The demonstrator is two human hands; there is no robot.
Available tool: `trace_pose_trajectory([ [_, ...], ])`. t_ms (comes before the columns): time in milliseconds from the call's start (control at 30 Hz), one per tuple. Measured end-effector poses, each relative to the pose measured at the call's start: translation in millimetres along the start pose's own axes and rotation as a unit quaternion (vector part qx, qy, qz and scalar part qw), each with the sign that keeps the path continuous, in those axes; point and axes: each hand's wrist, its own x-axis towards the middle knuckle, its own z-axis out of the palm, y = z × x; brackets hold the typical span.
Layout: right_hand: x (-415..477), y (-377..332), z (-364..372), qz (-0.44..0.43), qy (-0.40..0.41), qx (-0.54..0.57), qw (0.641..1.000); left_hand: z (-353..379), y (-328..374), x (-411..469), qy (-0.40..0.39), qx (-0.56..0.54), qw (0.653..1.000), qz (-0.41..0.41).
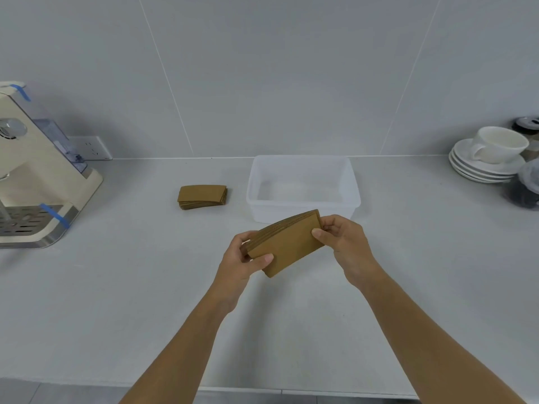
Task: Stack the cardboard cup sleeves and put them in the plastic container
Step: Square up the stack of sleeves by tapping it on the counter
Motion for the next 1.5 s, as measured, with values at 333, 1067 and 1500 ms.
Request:
trace_pose_trajectory([
  [333,-1.5,17.8,-10.2,0.046,0.039,0.073,0.995,15.3,-18.8,-0.8,0.007,0.043,0.999,0.018],
  [1067,4.3,16.6,7.6,0.009,0.019,-0.025,0.999,26.0,-9.1,-3.0,0.224,0.026,0.973,0.058],
  [1500,38.3,2.5,85.0,0.015,-0.029,-0.032,0.999,-45.0,25.2,27.9,0.299,0.018,0.954,0.009],
])
